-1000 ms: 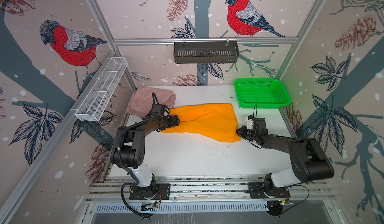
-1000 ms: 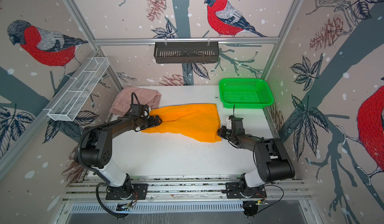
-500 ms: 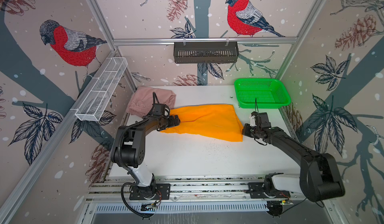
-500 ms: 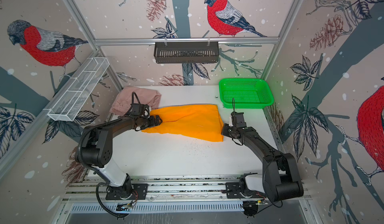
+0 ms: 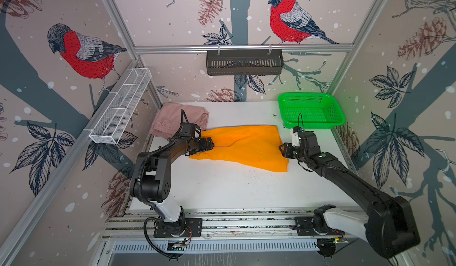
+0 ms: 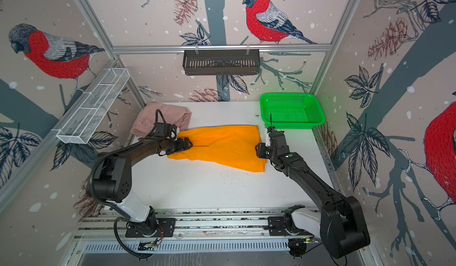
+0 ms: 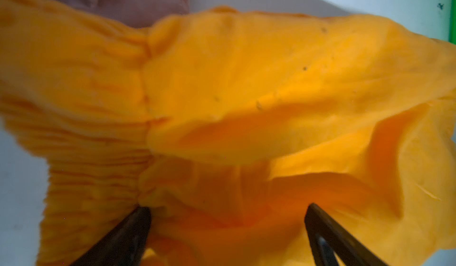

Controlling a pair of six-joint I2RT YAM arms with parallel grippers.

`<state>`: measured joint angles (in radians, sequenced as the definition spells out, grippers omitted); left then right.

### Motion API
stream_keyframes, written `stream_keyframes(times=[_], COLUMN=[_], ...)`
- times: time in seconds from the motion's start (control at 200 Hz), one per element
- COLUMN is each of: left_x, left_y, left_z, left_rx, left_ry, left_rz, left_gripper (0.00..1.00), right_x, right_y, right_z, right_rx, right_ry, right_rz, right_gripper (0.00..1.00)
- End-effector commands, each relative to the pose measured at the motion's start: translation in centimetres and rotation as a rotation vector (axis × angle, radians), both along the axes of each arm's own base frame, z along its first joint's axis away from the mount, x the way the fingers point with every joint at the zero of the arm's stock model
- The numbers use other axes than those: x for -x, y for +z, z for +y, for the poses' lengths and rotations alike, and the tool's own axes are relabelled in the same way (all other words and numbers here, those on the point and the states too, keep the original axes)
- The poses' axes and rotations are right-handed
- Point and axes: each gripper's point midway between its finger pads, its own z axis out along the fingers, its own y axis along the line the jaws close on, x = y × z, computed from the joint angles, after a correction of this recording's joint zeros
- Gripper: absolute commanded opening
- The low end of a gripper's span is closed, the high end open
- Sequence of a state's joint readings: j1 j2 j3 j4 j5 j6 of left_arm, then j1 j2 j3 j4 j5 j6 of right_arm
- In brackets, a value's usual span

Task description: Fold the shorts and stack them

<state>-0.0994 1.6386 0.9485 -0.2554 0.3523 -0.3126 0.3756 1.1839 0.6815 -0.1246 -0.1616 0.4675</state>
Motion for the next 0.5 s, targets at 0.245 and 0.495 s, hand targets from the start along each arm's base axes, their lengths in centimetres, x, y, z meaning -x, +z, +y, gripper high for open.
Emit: stream_keyframes(times=[0.245,0.495], left_x=[-6.3,-10.9], left_y=[7.2,4.6], left_z=[-2.0,-2.1], left_rx=[0.069,0.01], left_ry=[-0.089,-0.133], left_rz=[-0.256,-0.298], left_gripper=[0.98,0.98], right_x=[-0.3,0.6], right_y=[-5.0,-10.0], right_z=[6.5,4.6], right_rx=[-0.112,-0.101], right_ry=[0.124,0.065], right_rz=[0.011,0.116], right_gripper=[0.26,0.23])
